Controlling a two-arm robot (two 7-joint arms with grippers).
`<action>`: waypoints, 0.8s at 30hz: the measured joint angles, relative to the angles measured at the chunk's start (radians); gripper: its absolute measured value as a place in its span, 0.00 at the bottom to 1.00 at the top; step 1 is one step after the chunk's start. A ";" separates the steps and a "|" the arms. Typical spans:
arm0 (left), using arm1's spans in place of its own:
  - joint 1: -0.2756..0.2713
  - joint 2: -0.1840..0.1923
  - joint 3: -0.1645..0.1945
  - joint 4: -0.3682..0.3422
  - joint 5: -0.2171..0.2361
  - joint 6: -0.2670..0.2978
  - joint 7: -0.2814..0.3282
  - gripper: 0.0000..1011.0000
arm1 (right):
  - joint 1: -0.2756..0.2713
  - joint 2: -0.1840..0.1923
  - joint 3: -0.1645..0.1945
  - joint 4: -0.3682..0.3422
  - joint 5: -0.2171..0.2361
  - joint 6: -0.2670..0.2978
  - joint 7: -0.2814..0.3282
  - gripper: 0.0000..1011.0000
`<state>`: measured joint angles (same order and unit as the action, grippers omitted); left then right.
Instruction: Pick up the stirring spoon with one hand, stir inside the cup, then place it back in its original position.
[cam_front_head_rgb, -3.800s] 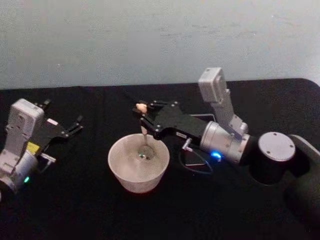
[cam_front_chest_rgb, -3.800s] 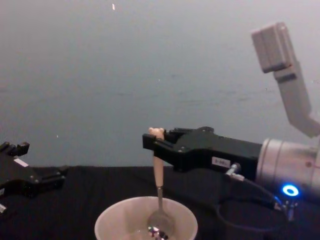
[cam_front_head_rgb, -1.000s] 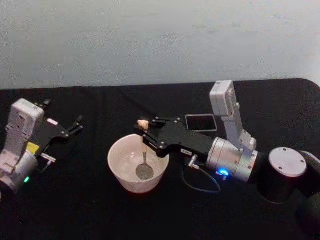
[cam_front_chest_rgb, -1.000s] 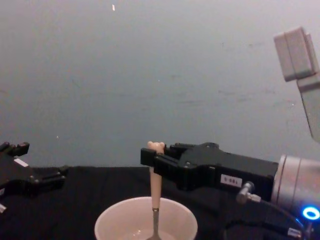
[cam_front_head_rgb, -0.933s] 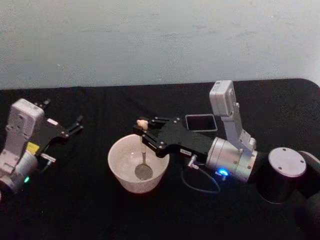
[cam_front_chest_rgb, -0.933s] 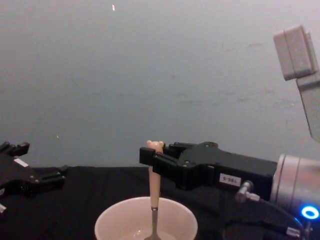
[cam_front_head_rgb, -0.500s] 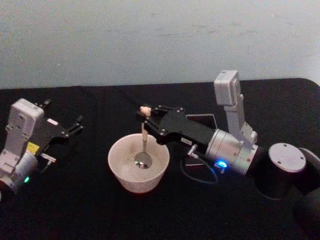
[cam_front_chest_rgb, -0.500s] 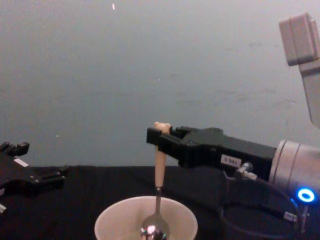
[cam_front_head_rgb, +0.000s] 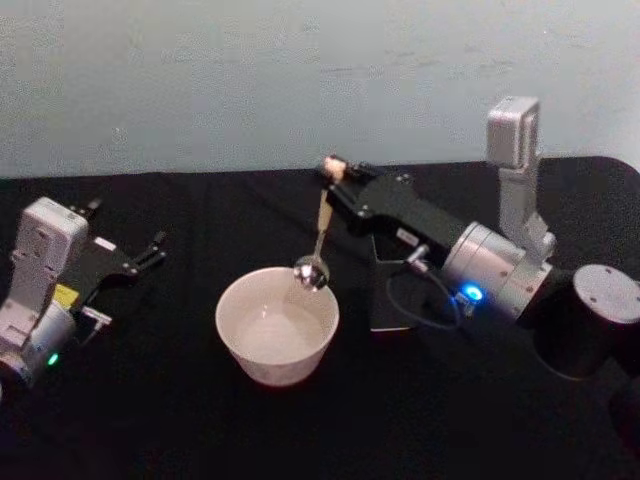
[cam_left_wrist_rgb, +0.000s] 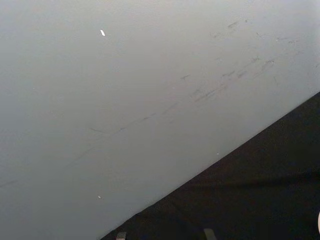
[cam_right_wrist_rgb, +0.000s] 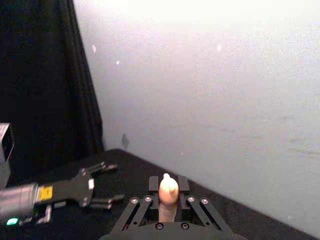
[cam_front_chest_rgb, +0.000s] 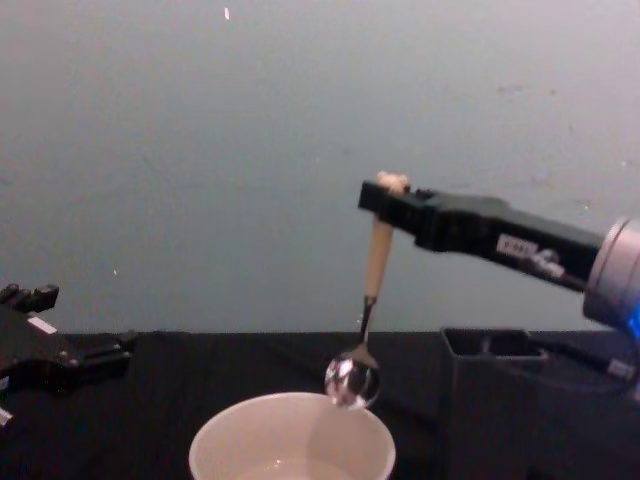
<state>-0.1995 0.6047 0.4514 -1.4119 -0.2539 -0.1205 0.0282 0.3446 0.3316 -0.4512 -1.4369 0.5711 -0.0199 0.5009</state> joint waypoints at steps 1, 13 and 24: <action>0.000 0.000 0.000 0.000 0.000 0.000 0.000 0.99 | -0.001 0.001 0.005 -0.004 0.004 0.000 -0.004 0.22; 0.000 0.000 0.000 0.000 0.000 0.000 0.000 0.99 | -0.026 0.021 0.079 -0.064 0.064 -0.003 -0.046 0.22; 0.000 0.000 0.000 0.000 0.000 0.000 0.000 0.99 | -0.074 0.057 0.135 -0.127 0.099 -0.026 -0.065 0.22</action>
<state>-0.1995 0.6047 0.4514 -1.4120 -0.2539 -0.1205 0.0283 0.2708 0.3883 -0.3166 -1.5641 0.6704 -0.0460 0.4361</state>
